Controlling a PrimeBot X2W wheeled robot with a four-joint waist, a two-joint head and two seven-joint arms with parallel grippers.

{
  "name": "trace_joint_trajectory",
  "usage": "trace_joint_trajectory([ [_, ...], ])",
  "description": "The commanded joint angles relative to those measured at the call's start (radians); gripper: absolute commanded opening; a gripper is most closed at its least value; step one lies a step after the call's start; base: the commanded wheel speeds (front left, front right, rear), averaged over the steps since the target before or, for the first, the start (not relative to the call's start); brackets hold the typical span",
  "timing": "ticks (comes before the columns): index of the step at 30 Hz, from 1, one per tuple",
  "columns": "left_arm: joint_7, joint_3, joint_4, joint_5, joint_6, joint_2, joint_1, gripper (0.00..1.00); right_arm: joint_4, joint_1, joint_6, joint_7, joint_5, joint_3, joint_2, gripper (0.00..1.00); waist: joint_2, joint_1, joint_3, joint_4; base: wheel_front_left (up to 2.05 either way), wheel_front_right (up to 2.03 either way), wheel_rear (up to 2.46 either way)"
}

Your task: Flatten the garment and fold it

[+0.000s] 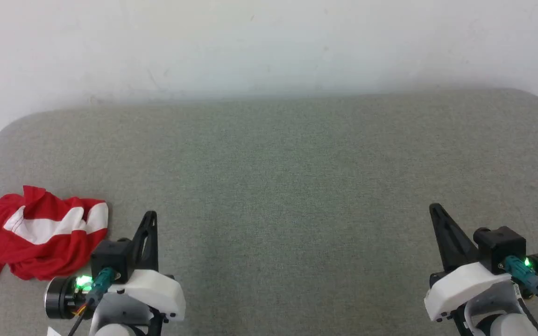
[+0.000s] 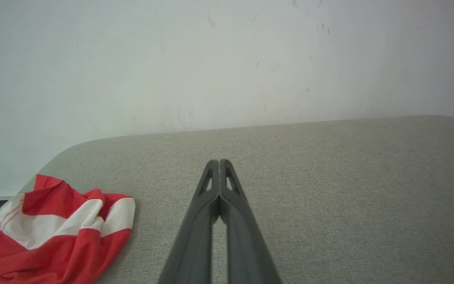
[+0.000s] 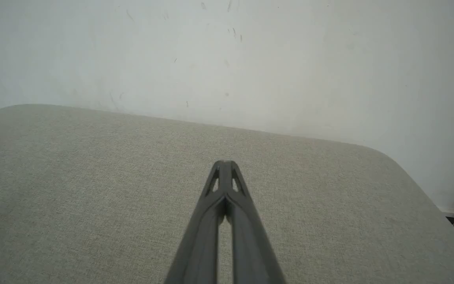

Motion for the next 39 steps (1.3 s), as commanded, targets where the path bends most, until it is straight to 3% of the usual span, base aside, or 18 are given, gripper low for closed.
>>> trace_joint_trajectory([
  [1,0.000,0.004,-0.005,0.004,-0.008,-0.004,0.005,0.00,-0.007,-0.006,-0.001,0.000,-0.008,0.000,0.003,0.00,-0.0001,0.0000,0.000,0.000,0.00,0.00,0.00],
  [26,0.000,0.004,-0.005,0.004,-0.008,-0.004,0.005,0.00,-0.007,-0.006,-0.001,0.000,-0.008,0.000,0.003,0.00,-0.0001,0.0000,0.000,0.000,0.00,0.00,0.00],
  [27,0.000,0.000,0.000,0.000,0.000,0.000,0.000,1.00,0.000,0.000,0.000,0.000,0.000,0.000,0.000,1.00,-0.0001,0.0000,0.000,0.000,0.00,0.00,0.00],
  [28,0.000,-0.001,0.000,-0.001,0.001,0.000,0.000,1.00,0.001,0.000,0.000,0.000,0.001,0.000,0.000,1.00,-0.0001,0.0000,0.000,0.000,0.00,0.00,0.00],
  [29,-0.001,-0.001,0.001,-0.001,0.001,0.000,0.000,0.00,0.002,0.000,0.000,-0.001,0.001,0.000,0.000,0.00,-0.0001,0.0000,0.000,0.000,0.00,0.00,0.00],
  [30,-0.001,-0.001,0.001,-0.001,0.001,0.000,0.000,1.00,0.002,0.000,0.000,-0.001,0.001,0.000,-0.001,1.00,-0.0001,0.0000,0.000,0.000,0.00,0.00,0.00],
  [39,-0.019,-0.015,0.012,-0.014,0.008,0.000,-0.003,1.00,0.013,0.005,0.000,-0.019,0.026,-0.002,0.000,1.00,-0.0001,0.0000,0.000,0.001,0.00,0.00,0.00],
])
